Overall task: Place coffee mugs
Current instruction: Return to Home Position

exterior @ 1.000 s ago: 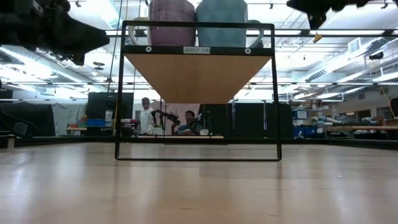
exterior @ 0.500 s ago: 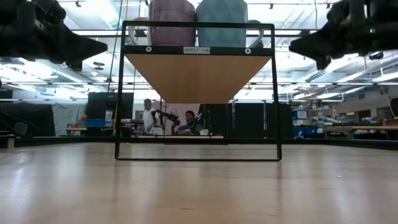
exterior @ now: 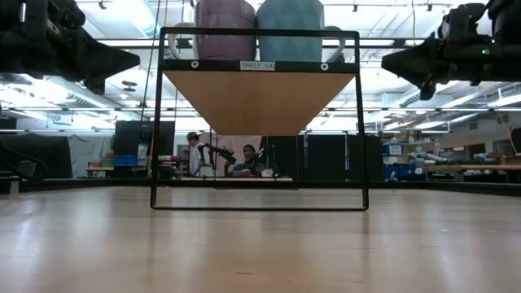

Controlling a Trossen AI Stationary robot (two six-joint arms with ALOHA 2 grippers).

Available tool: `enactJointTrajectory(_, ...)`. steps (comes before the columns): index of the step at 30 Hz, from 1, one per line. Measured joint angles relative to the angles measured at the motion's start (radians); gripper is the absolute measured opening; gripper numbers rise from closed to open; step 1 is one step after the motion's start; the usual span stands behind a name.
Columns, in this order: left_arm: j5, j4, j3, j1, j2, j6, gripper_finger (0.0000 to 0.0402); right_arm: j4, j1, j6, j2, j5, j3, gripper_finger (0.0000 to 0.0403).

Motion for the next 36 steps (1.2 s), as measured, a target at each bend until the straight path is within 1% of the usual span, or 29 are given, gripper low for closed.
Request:
enactJointTrajectory(6, 0.0, -0.001, 0.0, 0.0, 0.002, -0.031, 0.0015, 0.021, 0.0, -0.001, 0.0, 0.005, 0.001, 0.008)
enactJointTrajectory(36, 0.0, -0.001, -0.001, 0.0, 0.002, -0.025, 0.0016, 0.02, 0.0, -0.004, 0.001, 0.007, 0.002, 0.008)
